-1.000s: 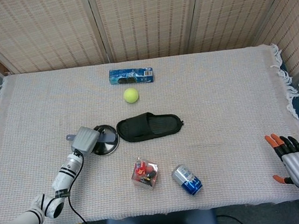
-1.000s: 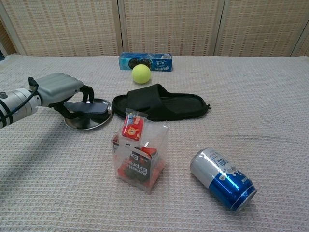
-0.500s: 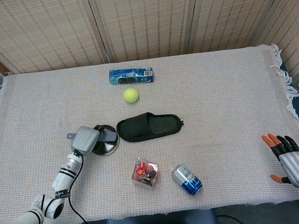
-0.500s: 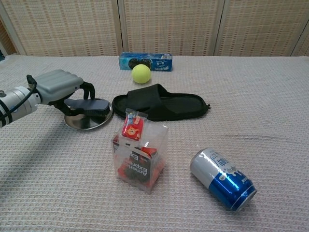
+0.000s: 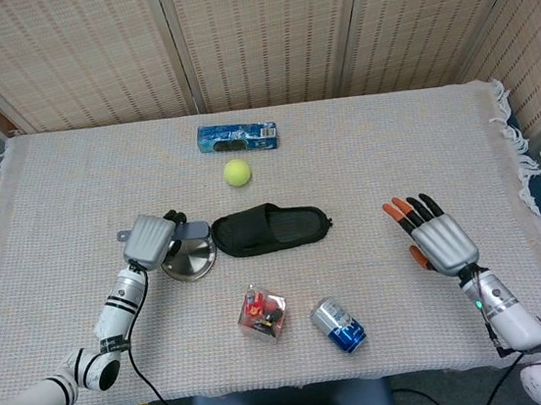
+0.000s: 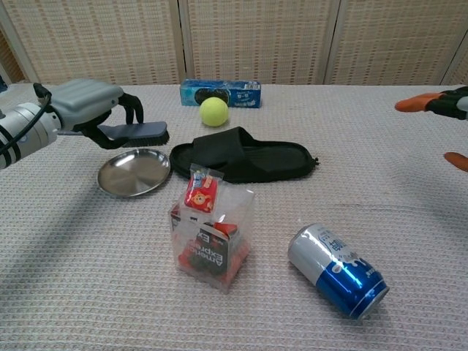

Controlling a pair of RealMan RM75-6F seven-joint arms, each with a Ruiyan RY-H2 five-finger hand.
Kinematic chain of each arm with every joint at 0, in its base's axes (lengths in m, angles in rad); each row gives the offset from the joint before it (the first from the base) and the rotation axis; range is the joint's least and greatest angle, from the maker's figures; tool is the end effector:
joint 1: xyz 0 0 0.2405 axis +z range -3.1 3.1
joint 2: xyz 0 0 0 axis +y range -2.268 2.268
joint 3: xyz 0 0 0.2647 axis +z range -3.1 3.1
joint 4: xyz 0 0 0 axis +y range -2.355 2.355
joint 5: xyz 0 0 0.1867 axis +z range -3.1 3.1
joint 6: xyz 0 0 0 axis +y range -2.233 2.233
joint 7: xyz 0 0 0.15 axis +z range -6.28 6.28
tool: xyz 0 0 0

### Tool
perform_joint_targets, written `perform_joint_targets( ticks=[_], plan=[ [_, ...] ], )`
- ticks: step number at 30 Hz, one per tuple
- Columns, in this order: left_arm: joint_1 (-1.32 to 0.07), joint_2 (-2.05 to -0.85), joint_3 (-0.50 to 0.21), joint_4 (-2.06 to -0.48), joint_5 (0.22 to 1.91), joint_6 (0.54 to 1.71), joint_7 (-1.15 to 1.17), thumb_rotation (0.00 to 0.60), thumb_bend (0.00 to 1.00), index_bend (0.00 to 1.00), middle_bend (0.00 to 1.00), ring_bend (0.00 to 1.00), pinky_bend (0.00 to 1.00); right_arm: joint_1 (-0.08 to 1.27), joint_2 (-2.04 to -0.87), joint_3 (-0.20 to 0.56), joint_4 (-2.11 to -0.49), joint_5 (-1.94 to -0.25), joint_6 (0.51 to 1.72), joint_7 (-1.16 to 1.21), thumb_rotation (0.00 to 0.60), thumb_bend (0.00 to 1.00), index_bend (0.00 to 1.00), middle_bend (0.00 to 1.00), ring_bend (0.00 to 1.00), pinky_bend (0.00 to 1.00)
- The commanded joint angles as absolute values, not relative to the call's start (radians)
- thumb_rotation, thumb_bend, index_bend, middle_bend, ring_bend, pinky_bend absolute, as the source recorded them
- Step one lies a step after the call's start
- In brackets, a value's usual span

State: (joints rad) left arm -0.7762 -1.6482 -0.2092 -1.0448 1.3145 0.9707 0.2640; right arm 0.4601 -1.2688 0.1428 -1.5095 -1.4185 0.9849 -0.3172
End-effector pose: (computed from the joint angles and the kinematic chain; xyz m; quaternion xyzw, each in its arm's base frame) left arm -0.1802 0.4048 0.0186 -0.7496 -0.2456 -0.3540 0.5024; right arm -0.2515 -0.3037 0.0933 0.7681 -0.2956 0.2849 0.4914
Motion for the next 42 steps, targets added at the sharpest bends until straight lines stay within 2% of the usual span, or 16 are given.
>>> perform_joint_targets(
  ticks=[1, 4, 7, 11, 22, 31, 42],
  plan=[
    [-0.792, -1.643, -0.238, -1.091, 1.271, 0.964, 0.323, 0.6, 0.45, 0.51, 0.61, 0.82, 1.0, 0.579, -1.41, 0.207, -1.42, -1.32, 0.874, -0.448, 0.6, 0.47, 0.0, 0.0, 0.0, 0.0],
    [-0.802, -1.646, -0.256, -1.128, 1.244, 0.971, 0.364, 0.6, 0.46, 0.51, 0.61, 0.82, 1.0, 0.633, -1.488, 0.221, -1.355, -1.274, 0.839, -0.485, 0.6, 0.52, 0.0, 0.0, 0.0, 0.0],
    [-0.814, -1.657, -0.268, -1.15, 1.218, 0.978, 0.407, 0.6, 0.46, 0.51, 0.61, 0.82, 1.0, 0.67, -1.55, 0.22, -1.304, -1.232, 0.806, -0.503, 0.6, 0.66, 0.0, 0.0, 0.0, 0.0],
    [-0.829, -1.66, -0.274, -1.175, 1.188, 0.968, 0.452, 0.6, 0.45, 0.51, 0.6, 0.82, 1.0, 0.708, -1.61, 0.211, -1.26, -1.199, 0.78, -0.523, 0.6, 0.71, 0.0, 0.0, 0.0, 0.0],
    [-0.846, -1.686, -0.279, -1.202, 1.163, 1.001, 0.472, 0.6, 0.45, 0.51, 0.61, 0.82, 1.0, 0.765, -1.68, 0.18, -1.201, -1.086, 0.751, -0.627, 0.6, 0.71, 0.0, 0.0, 0.0, 0.0],
    [-0.873, -1.75, -0.286, -1.203, 1.128, 1.017, 0.517, 0.6, 0.45, 0.51, 0.6, 0.82, 1.0, 0.783, -1.688, 0.154, -1.216, -1.024, 0.762, -0.665, 0.6, 0.71, 0.0, 0.0, 0.0, 0.0],
    [-0.909, -1.828, -0.266, -1.124, 1.134, 1.015, 0.558, 0.6, 0.45, 0.5, 0.6, 0.82, 1.0, 0.796, -1.669, 0.134, -1.25, -0.995, 0.785, -0.679, 0.6, 0.71, 0.0, 0.0, 0.0, 0.0]
  ],
)
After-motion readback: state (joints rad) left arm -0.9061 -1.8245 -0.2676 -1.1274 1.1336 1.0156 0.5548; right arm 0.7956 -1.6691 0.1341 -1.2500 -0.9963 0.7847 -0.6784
